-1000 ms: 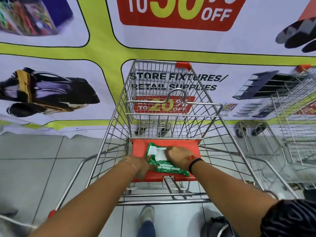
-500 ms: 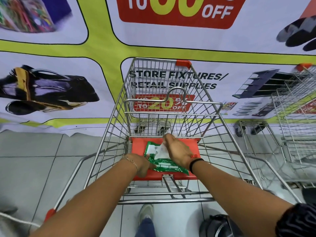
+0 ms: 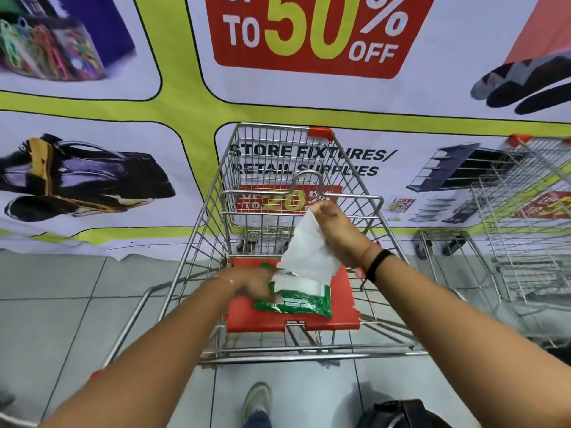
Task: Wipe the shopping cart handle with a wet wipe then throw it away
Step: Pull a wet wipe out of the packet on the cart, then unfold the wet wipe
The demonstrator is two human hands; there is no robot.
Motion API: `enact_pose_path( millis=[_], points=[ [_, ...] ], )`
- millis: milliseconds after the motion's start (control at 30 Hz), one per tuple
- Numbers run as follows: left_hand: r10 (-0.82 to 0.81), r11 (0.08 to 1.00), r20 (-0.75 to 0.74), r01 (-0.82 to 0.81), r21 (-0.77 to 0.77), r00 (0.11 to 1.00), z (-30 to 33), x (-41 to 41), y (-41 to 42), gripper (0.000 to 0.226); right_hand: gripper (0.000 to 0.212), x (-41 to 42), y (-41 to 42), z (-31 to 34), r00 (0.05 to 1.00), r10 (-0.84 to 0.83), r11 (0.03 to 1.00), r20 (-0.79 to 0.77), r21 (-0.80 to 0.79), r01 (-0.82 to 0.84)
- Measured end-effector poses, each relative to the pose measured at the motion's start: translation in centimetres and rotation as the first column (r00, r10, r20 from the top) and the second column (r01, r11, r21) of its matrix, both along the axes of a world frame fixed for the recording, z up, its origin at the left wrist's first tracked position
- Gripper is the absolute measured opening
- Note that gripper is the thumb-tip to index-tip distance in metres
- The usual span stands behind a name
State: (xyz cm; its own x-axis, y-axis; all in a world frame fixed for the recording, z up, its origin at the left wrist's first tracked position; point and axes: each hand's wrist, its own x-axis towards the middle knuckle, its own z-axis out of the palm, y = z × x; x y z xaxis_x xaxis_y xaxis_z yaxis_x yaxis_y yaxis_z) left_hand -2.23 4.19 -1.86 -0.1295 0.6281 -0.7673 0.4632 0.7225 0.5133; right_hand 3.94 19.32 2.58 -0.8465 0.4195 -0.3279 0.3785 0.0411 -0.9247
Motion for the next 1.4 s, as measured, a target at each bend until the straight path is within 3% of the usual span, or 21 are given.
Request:
enact_pose_path(
  millis=[67,133,200,300,433,500,633,733,867,1000,1100,1167,1233,1267,1333,1400],
  points=[
    [0.237,0.936,0.329,-0.306,0.176,0.914,2.2,-0.4,-0.4,0.072,0.030,1.0,0.0,1.6,0.999,-0.048,0.993,-0.007,-0.108,0.047],
    [0.260,0.840,0.511,-0.453,0.298,0.819,4.2,-0.2,-0.6,0.065,0.031,1.9,-0.1,3.1,0.996,-0.095,0.974,-0.007,-0.210,0.091],
    [0.241,0.773,0.564,-0.508,0.381,0.790,5.9,0.9,-0.4,0.049,0.029,3.0,-0.5,4.4,0.994,-0.108,0.962,-0.009,-0.254,0.103],
    [0.286,0.682,0.582,-0.589,0.435,0.761,8.0,3.2,0.1,0.010,0.029,4.9,-1.2,6.0,0.986,-0.151,0.978,-0.065,-0.156,0.139],
    [0.314,0.637,0.576,-0.618,0.462,0.755,9.6,6.2,-0.5,0.011,0.032,7.8,-1.7,7.3,0.945,-0.289,0.957,-0.156,-0.086,0.279],
    [0.333,0.610,0.585,-0.642,0.465,0.739,10.3,8.0,-1.0,0.017,0.030,9.4,-2.1,7.8,0.923,-0.325,0.942,-0.205,-0.158,0.296],
    [0.279,0.545,0.715,-0.719,0.432,0.641,11.1,10.8,-1.9,0.033,0.018,12.1,-3.3,8.7,0.956,-0.155,0.907,-0.247,-0.419,0.039],
    [0.292,0.525,0.766,-0.765,0.372,0.573,11.4,12.6,-2.7,0.034,0.013,13.4,-3.7,9.2,0.952,-0.024,0.959,-0.304,-0.277,-0.064],
    [0.304,0.513,0.781,-0.785,0.348,0.545,11.4,13.6,-3.4,0.032,0.023,14.1,-4.5,9.8,0.923,-0.019,0.995,-0.385,-0.096,-0.020],
    [0.206,0.431,0.905,-0.865,0.258,0.373,11.6,12.9,-3.9,0.038,0.022,13.7,-5.4,10.4,0.881,-0.107,0.990,-0.460,-0.134,0.050],
    [0.181,0.310,0.946,-0.929,0.205,0.269,12.3,11.9,-4.0,0.030,0.021,13.0,-5.7,11.1,0.872,-0.141,0.985,-0.468,-0.155,0.076],
    [0.204,0.214,0.920,-0.932,0.292,0.336,12.8,11.1,-4.3,0.015,0.022,12.7,-5.8,11.8,0.879,-0.111,0.991,-0.463,-0.116,0.064],
    [0.255,0.187,0.830,-0.868,0.461,0.496,13.3,10.3,-4.6,0.003,0.024,12.6,-5.9,12.2,0.894,-0.057,0.998,-0.444,-0.018,0.055],
    [0.309,0.200,0.742,-0.804,0.561,0.595,13.5,10.0,-4.8,0.010,0.024,12.6,-5.8,12.3,0.906,-0.013,0.995,-0.424,0.083,0.053],
    [0.463,0.285,0.420,-0.580,0.763,0.781,13.9,9.3,-5.5,0.020,0.019,12.7,-5.6,12.1,0.934,0.096,0.921,-0.343,0.386,0.047],
    [0.536,0.413,0.013,-0.275,0.868,0.844,14.2,8.5,-6.0,0.024,0.006,12.9,-5.3,11.9,0.953,0.191,0.790,-0.236,0.614,-0.006]
  ],
)
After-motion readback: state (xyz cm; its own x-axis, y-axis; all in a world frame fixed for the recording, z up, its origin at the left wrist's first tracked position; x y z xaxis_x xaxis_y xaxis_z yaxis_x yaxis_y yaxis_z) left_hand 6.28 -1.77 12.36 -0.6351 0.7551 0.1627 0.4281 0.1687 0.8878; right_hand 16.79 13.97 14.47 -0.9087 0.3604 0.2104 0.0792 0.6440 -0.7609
